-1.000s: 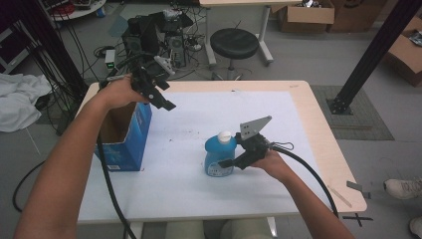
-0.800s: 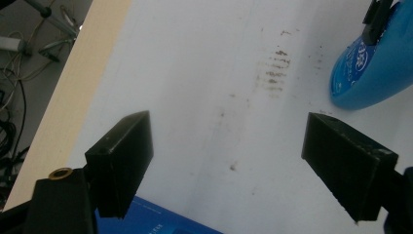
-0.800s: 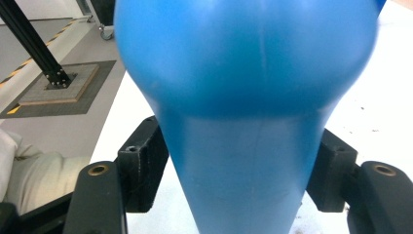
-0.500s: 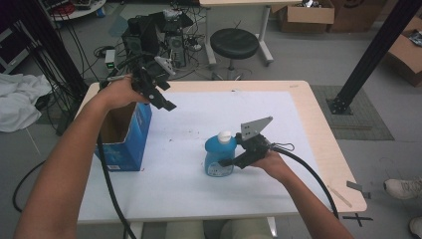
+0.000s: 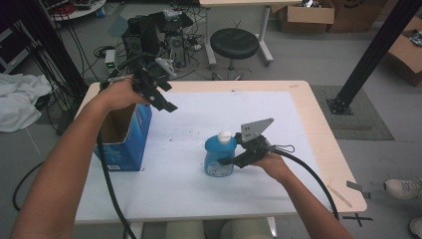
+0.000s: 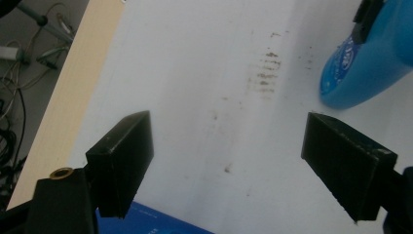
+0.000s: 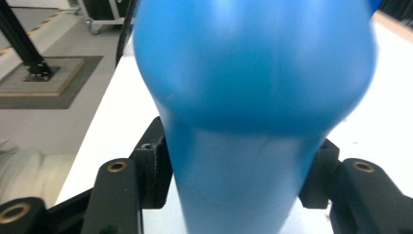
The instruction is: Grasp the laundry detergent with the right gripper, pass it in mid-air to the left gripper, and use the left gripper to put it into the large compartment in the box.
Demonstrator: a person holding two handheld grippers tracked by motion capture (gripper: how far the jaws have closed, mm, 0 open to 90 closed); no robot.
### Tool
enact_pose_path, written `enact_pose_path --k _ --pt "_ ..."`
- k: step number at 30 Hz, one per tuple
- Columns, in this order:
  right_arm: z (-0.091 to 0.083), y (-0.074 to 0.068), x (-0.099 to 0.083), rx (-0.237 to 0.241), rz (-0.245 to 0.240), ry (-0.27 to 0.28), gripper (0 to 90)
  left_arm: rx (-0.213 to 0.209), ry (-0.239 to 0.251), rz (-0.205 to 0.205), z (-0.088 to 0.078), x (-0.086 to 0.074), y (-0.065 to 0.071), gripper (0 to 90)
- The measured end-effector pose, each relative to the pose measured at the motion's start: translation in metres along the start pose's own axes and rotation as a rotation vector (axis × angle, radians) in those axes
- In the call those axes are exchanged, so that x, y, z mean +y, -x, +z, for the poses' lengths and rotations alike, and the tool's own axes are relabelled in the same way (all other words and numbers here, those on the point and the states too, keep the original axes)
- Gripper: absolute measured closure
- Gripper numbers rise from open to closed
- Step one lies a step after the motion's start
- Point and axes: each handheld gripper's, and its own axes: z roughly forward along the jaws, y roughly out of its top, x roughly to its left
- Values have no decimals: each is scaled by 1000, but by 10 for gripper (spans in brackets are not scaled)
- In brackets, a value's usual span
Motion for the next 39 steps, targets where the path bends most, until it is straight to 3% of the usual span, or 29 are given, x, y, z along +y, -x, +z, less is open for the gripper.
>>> enact_pose_path --k 6,12,19,25,33,39 --pt "-3 -2 1 0 -2 -1 454 -23 5 74 -3 14 19 200" --pt "-9 -6 7 10 -7 41 456 -56 12 151 -8 28 41 201" --pt "-20 -10 20 12 -28 -3 456 -112 -13 220 -13 46 68 202" --pt "-30 -11 28 2 -55 -62 455 -185 -20 247 -13 62 87 201" --pt "-35 -14 44 -2 -83 -90 455 -200 -30 270 -10 80 105 204" --pt "-30 -15 54 9 -99 -106 455 -210 -66 288 -5 88 112 204"
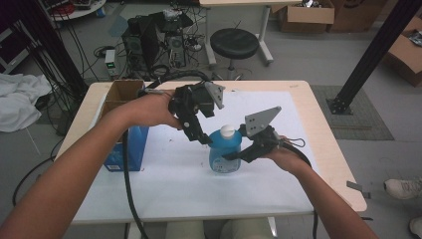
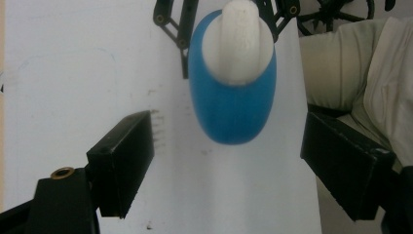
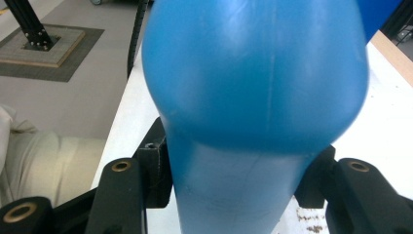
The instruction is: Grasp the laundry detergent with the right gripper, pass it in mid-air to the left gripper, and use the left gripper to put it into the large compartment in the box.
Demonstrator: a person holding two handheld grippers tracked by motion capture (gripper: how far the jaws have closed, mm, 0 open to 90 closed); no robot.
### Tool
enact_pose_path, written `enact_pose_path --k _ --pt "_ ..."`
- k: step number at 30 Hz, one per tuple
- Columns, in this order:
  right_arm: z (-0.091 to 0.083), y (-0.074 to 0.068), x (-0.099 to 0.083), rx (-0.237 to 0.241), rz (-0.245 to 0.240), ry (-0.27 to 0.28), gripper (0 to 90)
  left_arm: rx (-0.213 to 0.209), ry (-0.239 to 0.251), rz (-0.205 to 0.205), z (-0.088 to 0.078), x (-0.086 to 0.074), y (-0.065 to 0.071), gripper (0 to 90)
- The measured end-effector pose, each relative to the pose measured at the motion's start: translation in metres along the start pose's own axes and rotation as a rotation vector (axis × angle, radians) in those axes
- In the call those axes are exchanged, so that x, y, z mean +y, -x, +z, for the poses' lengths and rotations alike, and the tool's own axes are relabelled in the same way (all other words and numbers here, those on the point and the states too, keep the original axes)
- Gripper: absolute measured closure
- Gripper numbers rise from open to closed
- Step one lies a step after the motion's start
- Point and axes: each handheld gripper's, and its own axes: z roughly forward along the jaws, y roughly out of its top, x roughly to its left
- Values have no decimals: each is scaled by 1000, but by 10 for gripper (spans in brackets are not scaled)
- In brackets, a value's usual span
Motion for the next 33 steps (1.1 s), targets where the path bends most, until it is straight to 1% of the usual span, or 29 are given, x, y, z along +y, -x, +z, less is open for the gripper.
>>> enact_pose_path --k 2,7,9,14,15,17,19,21,24,33 --pt "2 0 3 2 -4 -5 455 -4 -7 2 2 2 1 204" --pt "6 1 6 7 -4 -19 454 -9 -10 -11 5 4 2 202" --pt "7 2 7 7 -1 -24 454 -11 -13 -3 7 6 2 201" --pt "10 1 8 13 6 -34 454 -26 -26 -6 15 10 5 199" --pt "11 1 8 13 7 -35 454 -26 -27 -1 16 11 5 199" --pt "11 1 9 13 8 -36 454 -29 -26 -8 19 13 5 198" --pt "11 1 10 14 7 -34 454 -27 -26 -4 21 13 4 198" --pt "12 1 11 15 4 -34 454 -30 -28 -13 23 14 4 198" --pt "12 1 11 9 10 -39 454 -32 -34 -14 26 14 4 198" --pt "15 1 9 13 18 -31 454 -35 -71 -30 38 15 2 204"
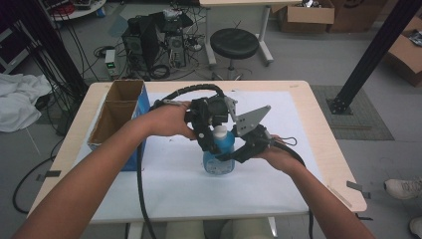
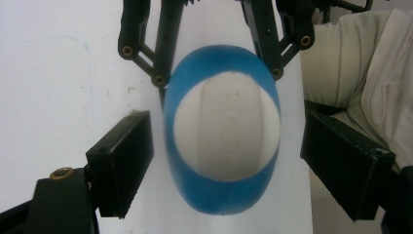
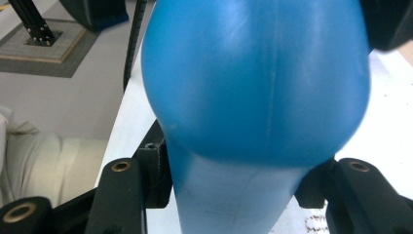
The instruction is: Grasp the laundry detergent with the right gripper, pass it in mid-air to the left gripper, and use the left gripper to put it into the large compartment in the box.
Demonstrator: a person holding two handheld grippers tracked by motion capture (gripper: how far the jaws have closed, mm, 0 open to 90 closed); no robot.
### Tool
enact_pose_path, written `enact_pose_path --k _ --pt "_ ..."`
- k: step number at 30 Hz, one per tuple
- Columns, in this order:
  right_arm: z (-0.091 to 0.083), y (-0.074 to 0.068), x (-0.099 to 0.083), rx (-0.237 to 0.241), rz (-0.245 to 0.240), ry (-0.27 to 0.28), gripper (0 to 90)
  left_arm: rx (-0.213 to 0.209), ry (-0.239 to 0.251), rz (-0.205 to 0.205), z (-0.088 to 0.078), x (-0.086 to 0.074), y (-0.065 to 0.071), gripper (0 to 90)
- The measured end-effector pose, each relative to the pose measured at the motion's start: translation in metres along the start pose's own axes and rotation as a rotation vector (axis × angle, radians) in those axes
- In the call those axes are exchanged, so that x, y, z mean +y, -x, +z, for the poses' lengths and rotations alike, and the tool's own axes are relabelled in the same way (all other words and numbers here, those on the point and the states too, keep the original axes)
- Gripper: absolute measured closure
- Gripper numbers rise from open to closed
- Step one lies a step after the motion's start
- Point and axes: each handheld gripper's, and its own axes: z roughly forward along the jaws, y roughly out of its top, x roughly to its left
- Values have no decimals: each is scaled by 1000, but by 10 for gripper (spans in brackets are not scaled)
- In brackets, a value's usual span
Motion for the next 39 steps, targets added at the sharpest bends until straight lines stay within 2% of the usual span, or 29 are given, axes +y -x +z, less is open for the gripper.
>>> enact_pose_path --k 21,32,39 --pt "2 1 -2 7 7 2 453 -7 -36 -5 14 4 -1 215" --pt "2 0 -3 11 10 2 452 -2 -35 5 15 4 -2 261" --pt "3 0 -3 12 12 5 452 -14 -32 12 16 5 0 296"
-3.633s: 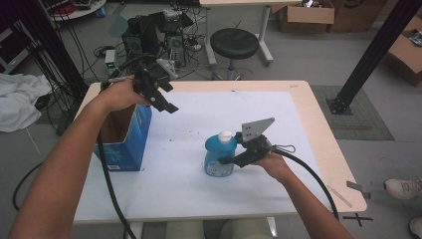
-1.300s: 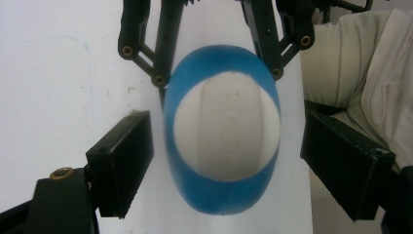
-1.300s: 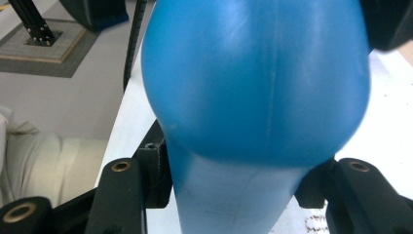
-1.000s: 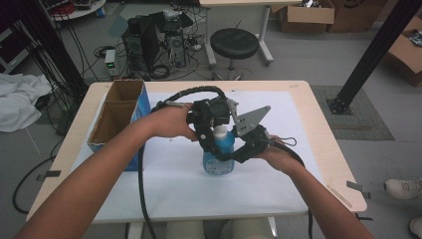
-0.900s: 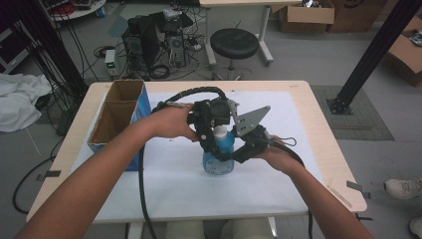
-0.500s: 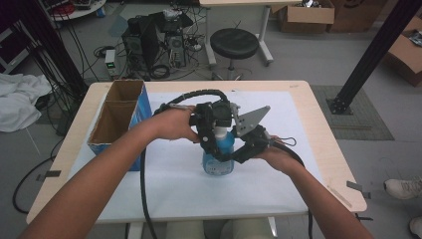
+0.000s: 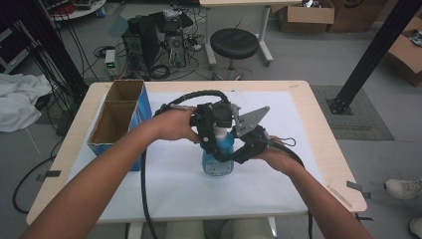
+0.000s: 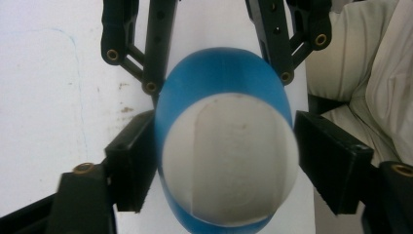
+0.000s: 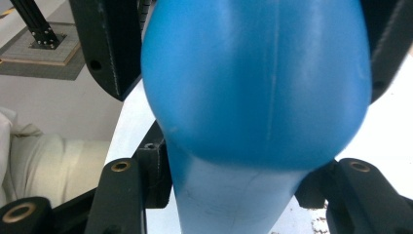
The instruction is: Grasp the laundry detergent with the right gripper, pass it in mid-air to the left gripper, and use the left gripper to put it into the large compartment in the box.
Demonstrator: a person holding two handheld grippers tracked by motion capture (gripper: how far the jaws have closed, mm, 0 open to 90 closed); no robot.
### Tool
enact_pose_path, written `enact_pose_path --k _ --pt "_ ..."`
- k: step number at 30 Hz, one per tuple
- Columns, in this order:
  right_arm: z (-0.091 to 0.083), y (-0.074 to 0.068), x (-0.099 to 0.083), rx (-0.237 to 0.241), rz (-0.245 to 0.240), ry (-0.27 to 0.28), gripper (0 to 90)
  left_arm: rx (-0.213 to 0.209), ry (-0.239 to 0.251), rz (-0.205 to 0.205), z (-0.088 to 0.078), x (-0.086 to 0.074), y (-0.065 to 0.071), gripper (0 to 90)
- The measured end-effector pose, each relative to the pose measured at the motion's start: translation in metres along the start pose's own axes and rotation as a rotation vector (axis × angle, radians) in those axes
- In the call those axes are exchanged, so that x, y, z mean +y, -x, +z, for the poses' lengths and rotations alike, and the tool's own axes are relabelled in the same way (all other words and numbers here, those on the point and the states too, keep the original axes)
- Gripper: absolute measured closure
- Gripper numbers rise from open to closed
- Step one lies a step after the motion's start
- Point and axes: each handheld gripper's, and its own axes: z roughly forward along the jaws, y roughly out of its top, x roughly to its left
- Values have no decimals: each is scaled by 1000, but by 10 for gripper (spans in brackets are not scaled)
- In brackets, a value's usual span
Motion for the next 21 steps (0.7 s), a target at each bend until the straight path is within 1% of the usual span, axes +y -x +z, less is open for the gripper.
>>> enact_pose_path --k 4,21 --pt "1 0 -1 0 3 0 452 -4 0 0 1 0 -1 302" --pt "2 -1 -2 6 3 3 452 9 0 10 2 0 0 344"
